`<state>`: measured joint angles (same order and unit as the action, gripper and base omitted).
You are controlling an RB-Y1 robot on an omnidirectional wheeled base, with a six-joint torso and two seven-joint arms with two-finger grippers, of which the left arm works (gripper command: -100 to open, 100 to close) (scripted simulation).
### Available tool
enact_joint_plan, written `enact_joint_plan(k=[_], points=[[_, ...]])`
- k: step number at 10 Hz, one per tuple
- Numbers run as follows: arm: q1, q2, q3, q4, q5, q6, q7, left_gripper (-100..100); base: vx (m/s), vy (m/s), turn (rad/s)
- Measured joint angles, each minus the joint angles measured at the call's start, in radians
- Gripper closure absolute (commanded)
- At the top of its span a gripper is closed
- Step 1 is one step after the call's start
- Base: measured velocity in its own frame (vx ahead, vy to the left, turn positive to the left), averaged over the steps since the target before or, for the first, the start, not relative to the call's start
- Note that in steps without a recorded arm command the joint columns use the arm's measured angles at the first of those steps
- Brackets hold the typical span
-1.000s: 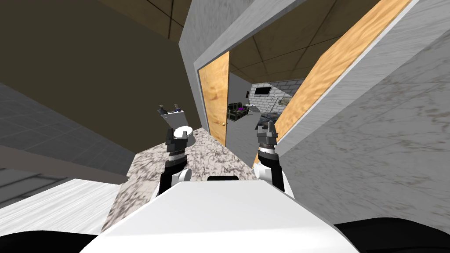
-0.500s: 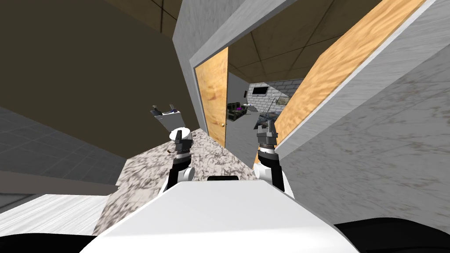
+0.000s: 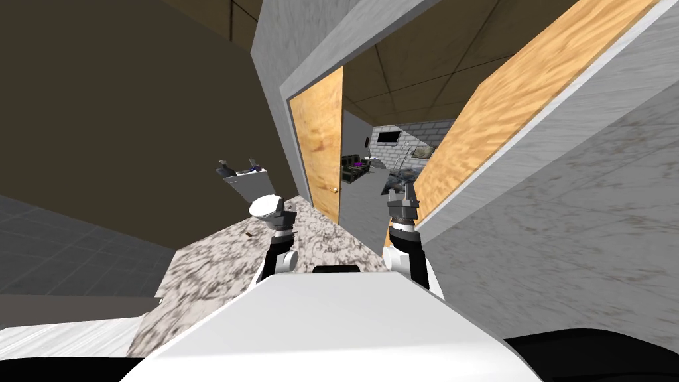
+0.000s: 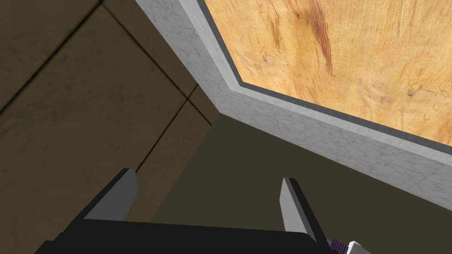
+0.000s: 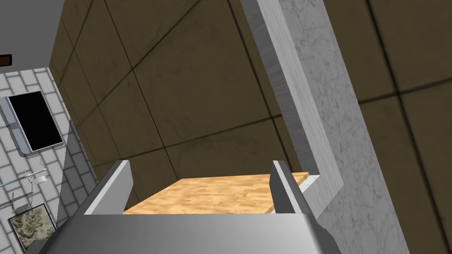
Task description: Push the door open
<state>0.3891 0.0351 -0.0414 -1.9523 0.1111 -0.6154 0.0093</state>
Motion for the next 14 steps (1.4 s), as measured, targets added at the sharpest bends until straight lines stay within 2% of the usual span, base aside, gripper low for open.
enact_joint_plan(k=[4, 6, 12, 14], points=[[-0.050, 0.013, -0.029, 0.112, 0.002, -0.019, -0.002, -100, 0.082, 0.052, -0.077], [-0.064, 0.017, -0.037, 0.154, 0.003, -0.026, -0.002, -100, 0.055, 0.052, -0.086], [-0.149, 0.033, -0.066, 0.323, 0.011, -0.048, -0.001, -100, 0.067, 0.057, -0.072], [-0.161, 0.036, -0.076, 0.364, 0.012, -0.056, -0.001, -100, 0.059, 0.048, -0.080]])
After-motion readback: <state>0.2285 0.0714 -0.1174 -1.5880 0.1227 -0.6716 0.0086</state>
